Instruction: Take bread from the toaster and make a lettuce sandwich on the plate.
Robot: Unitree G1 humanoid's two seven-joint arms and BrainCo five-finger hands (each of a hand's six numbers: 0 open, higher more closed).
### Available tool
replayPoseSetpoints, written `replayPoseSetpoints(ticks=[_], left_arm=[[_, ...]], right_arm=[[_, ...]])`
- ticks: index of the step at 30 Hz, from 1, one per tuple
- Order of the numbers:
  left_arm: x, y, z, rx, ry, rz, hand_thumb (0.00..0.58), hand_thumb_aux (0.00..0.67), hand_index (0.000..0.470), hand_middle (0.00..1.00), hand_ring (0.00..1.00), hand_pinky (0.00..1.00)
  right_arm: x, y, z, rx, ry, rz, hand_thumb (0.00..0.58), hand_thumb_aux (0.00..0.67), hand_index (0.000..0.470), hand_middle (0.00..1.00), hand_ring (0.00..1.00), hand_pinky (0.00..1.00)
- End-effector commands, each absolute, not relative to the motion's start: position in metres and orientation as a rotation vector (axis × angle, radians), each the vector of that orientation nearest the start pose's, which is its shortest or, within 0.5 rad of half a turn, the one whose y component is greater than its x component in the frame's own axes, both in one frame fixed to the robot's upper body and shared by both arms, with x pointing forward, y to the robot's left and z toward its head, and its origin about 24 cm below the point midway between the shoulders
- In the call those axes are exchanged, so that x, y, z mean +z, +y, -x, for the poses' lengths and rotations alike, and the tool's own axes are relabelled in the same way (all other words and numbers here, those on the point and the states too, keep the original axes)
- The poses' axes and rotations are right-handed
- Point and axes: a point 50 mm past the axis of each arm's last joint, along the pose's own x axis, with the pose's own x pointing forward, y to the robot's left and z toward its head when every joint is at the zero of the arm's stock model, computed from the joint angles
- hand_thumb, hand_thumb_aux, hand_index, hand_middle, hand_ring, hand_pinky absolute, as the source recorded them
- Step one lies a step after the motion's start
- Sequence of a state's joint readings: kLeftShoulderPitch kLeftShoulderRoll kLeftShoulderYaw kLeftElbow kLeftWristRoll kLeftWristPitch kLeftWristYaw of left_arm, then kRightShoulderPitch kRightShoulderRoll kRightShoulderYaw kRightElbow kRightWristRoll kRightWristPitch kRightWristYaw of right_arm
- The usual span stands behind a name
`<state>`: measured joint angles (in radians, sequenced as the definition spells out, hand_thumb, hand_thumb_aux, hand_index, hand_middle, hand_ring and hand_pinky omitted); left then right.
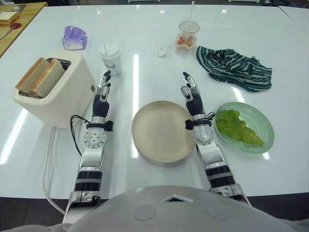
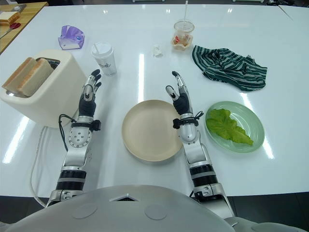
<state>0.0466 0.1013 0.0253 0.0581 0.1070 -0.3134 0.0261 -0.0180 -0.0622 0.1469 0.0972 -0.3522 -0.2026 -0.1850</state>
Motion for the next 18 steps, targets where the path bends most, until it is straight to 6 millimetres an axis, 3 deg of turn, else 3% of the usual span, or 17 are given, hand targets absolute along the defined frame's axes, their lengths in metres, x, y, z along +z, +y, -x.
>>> replayPoseSetpoints(ticks=[1,11,12,16,18], left_arm=[[0.049,0.174,-0.241,0.018,-0.2,-0.222,0.0,0.0,0.0,0.0,0.0,0.0],[0.051,0.176,-0.24,0.04,-0.221,-0.213,0.0,0.0,0.0,0.0,0.0,0.0],[0.059,0.177,-0.238,0.048,-0.262,-0.213,0.0,0.0,0.0,0.0,0.0,0.0],[0.122,0.177,-0.225,-0.014,-0.557,-0.246,0.0,0.0,0.0,0.0,0.0,0.0],[0.152,0.194,-0.22,-0.001,-0.645,-0.303,0.0,0.0,0.0,0.0,0.0,0.0]], right_arm=[[0.041,-0.127,-0.25,0.008,-0.163,0.38,0.0,0.0,0.0,0.0,0.0,0.0],[0.039,-0.129,-0.251,0.004,-0.16,0.385,0.0,0.0,0.0,0.0,0.0,0.0],[0.039,-0.129,-0.251,0.002,-0.159,0.384,0.0,0.0,0.0,0.0,0.0,0.0],[0.039,-0.129,-0.249,0.007,-0.159,0.385,0.0,0.0,0.0,0.0,0.0,0.0],[0.038,-0.127,-0.25,0.014,-0.157,0.386,0.0,0.0,0.0,0.0,0.0,0.0]])
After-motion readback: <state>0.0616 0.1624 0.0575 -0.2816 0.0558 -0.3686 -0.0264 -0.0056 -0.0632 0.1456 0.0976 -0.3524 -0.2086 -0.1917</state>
